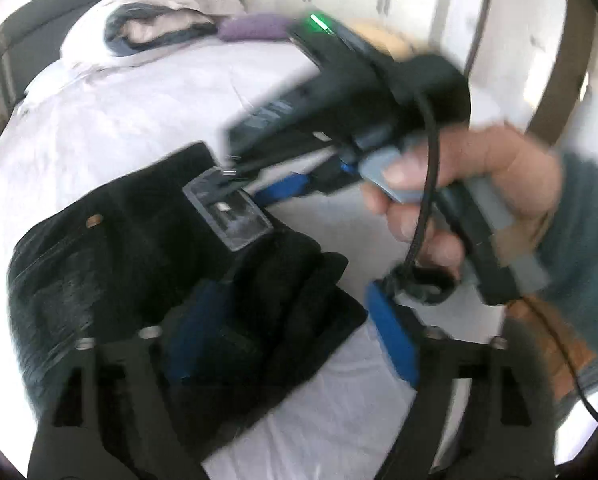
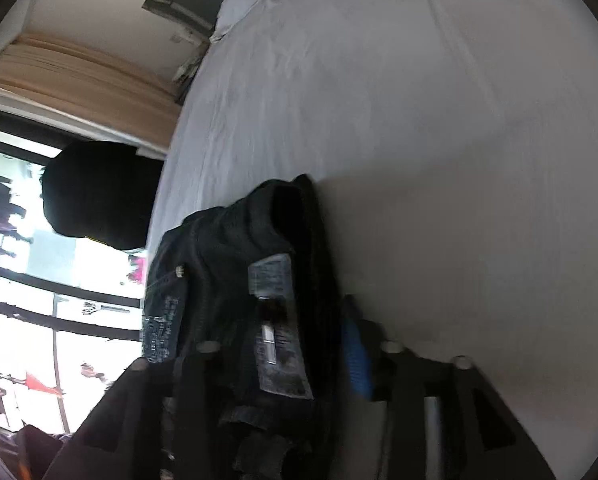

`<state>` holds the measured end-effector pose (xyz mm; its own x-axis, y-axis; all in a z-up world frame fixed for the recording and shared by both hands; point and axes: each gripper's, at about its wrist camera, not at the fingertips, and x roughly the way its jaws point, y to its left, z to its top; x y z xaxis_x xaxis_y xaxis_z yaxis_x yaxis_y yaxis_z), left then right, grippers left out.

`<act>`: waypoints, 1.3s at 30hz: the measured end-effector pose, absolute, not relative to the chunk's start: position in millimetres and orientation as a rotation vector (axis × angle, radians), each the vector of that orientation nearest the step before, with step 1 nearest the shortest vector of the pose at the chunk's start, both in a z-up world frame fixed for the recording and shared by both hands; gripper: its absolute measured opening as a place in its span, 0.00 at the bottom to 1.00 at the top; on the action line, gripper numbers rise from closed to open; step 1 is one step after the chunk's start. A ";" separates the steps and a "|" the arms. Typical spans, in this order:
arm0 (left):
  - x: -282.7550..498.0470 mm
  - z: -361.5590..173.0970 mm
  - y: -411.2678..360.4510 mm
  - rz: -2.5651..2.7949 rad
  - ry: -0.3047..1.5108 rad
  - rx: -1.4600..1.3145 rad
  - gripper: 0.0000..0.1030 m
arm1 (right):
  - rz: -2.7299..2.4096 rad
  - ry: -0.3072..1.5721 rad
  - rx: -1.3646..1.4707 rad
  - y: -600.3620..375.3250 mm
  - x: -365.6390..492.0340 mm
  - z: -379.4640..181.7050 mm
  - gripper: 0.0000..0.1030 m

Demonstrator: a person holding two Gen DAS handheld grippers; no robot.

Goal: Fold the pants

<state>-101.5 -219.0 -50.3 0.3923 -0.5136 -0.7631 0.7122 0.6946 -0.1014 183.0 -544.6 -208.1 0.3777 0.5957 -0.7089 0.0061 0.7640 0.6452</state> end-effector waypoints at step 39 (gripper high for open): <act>-1.5 -121.5 -44.8 -0.920 1.096 -0.326 0.03 | 0.553 1.067 0.804 -541.0 120.7 -234.9 0.00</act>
